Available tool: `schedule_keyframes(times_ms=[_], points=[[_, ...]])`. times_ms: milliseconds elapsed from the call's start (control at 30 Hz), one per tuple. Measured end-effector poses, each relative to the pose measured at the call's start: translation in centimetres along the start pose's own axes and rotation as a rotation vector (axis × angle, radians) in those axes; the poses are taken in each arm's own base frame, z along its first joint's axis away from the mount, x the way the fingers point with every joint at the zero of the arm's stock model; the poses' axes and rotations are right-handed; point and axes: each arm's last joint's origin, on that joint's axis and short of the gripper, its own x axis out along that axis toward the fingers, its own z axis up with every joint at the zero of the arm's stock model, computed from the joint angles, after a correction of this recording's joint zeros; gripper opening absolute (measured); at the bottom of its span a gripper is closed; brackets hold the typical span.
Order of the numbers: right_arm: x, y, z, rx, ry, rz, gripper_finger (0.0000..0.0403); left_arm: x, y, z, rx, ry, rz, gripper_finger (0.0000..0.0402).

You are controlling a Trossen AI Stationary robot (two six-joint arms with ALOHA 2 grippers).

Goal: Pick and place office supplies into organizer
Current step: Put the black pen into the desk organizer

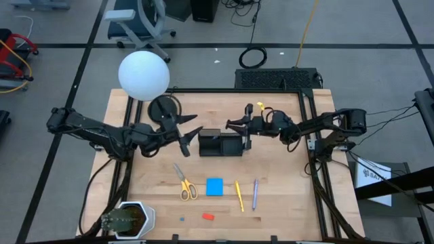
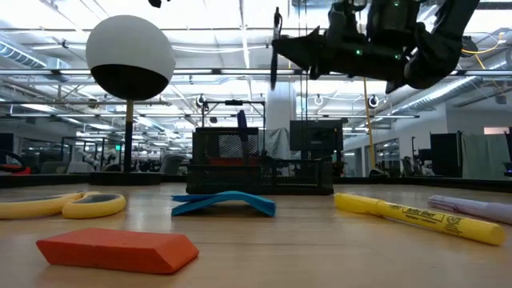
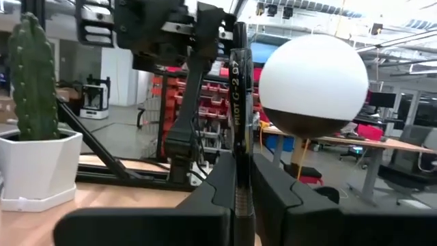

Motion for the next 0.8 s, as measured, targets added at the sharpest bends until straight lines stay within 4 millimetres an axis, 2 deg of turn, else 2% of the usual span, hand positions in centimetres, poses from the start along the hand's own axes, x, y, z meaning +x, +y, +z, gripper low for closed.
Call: schedule_keyframes(times_ms=[233, 600, 800], points=[[0.5, 0.0, -1.7, 0.021, -0.010, -0.002, 0.0017, 0.1, 0.1, 0.0, 0.001, 0.001, 0.002, 0.0223], [2.7, -0.1, -5.3, 0.088, 0.041, 0.022, 0.0017, 0.0, 0.0, -0.2, 0.010, 0.019, -0.003, 0.0223], [2.8, -0.4, -6.5, 0.112, 0.076, 0.011, 0.0017, 0.0, 0.0, -0.3, 0.014, 0.024, -0.003, 0.0223]])
